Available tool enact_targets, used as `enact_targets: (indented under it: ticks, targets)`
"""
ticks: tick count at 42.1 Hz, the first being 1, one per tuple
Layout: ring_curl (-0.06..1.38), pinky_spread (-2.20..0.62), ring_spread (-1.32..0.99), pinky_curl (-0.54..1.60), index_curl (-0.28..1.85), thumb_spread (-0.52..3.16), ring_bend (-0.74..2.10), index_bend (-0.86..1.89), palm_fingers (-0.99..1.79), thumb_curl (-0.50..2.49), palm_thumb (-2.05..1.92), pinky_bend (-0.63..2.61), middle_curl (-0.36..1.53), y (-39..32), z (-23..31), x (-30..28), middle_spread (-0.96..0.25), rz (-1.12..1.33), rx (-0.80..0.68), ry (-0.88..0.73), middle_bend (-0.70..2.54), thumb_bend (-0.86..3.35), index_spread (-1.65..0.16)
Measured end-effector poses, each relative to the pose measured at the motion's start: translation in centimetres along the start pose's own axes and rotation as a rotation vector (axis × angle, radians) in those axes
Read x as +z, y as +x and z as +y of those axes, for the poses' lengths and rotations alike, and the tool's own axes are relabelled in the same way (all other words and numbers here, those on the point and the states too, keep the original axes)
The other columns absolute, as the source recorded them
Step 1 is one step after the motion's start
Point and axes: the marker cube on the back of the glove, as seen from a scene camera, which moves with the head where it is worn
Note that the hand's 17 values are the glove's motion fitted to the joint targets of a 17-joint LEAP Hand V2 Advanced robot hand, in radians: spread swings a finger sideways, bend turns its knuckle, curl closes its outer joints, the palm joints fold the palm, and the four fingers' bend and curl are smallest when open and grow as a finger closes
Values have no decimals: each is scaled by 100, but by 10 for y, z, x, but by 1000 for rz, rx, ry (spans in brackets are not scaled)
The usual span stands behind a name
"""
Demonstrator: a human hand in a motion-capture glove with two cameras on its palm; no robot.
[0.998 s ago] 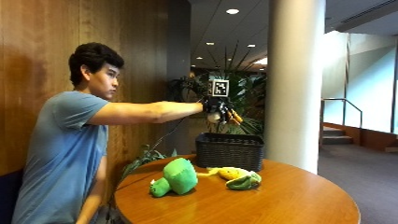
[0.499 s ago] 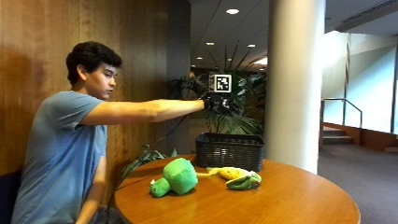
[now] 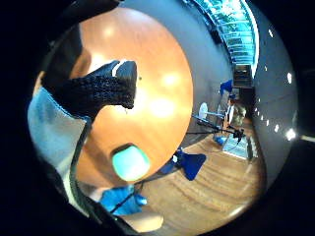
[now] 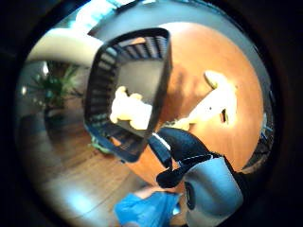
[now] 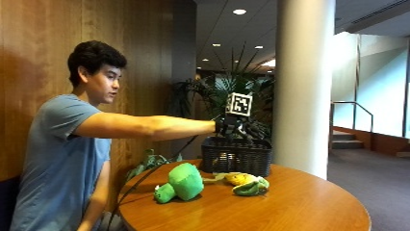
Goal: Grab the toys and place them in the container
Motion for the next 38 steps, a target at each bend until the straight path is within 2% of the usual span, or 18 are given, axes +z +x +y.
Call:
enact_targets:
  ticks: [6, 24, 29, 38]
  targets:
    - [24, 2, 8, 41, 14, 111, 72, 10, -23, 41, 2, 159, 42, 34, 1, 44, 7, 4, 8, -74, 12, -2, -29]
    - [21, 3, 9, 39, 13, 106, 61, 5, -27, 36, 5, 161, 32, 69, -9, 143, 7, 56, 71, -312, 12, -2, -28]
    - [21, 3, 10, 39, 12, 105, 58, 4, -29, 35, 6, 163, 29, 67, -19, 161, 8, 12, 182, -348, 11, -2, -28]
    - [20, 2, 10, 38, 11, 106, 51, 5, -30, 34, 9, 164, 26, 61, -25, 182, 8, 8, 56, -398, 11, -1, -27]
